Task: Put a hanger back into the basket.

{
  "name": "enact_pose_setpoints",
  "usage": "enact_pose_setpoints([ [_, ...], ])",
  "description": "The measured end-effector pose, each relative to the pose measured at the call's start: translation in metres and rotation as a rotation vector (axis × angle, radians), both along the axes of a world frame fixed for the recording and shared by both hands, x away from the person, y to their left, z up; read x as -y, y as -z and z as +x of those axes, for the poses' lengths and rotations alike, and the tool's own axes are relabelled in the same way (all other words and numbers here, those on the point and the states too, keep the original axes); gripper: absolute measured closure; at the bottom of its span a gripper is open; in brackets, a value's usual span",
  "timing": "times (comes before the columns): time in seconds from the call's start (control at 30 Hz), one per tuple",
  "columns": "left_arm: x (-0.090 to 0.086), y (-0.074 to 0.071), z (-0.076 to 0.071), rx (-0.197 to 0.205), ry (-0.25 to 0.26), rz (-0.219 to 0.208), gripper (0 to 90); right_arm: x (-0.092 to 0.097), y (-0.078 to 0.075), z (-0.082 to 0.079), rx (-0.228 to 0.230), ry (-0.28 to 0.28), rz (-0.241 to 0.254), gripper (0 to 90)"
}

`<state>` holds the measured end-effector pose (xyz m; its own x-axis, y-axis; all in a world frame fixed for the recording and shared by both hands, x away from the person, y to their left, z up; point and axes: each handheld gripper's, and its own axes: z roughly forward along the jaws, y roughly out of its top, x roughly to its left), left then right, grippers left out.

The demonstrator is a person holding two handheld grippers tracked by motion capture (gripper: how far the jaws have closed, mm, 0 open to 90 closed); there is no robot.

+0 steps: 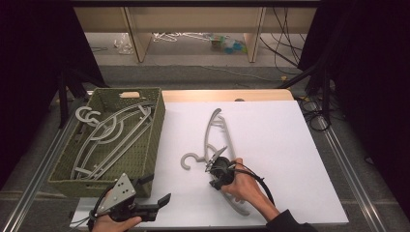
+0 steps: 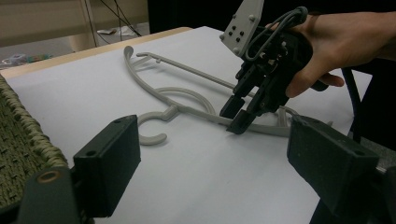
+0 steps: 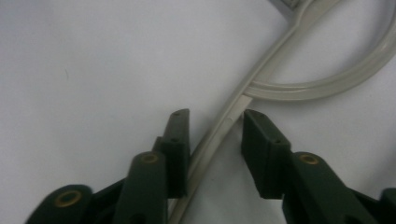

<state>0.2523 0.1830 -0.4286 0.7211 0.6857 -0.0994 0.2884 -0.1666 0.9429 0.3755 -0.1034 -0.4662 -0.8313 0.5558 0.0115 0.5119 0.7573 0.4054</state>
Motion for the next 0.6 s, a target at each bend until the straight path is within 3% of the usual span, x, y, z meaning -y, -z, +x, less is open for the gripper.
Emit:
enact_pose_setpoints([
  [0.17,-0.002,0.0,0.002,0.023,0.021,0.001,17.6,0.003,0.0,0.003,-0.004,-0.012,0.008,71.3],
  [0.23,-0.001,0.0,0.0,0.004,0.004,-0.015,17.9,0.004,0.0,0.004,-0.003,-0.028,0.004,73.9],
  [0.27,-0.003,-0.001,0.001,0.015,0.007,0.006,18.0,0.006,-0.001,0.004,-0.007,-0.032,0.002,76.2],
  [0.4,-0.003,0.0,0.001,0.009,-0.001,-0.016,18.4,0.011,-0.003,0.004,-0.027,-0.095,-0.018,81.8],
  [0.6,-0.003,-0.001,0.002,0.014,0.013,0.004,18.7,0.011,-0.004,0.003,0.0,-0.181,-0.048,80.4],
])
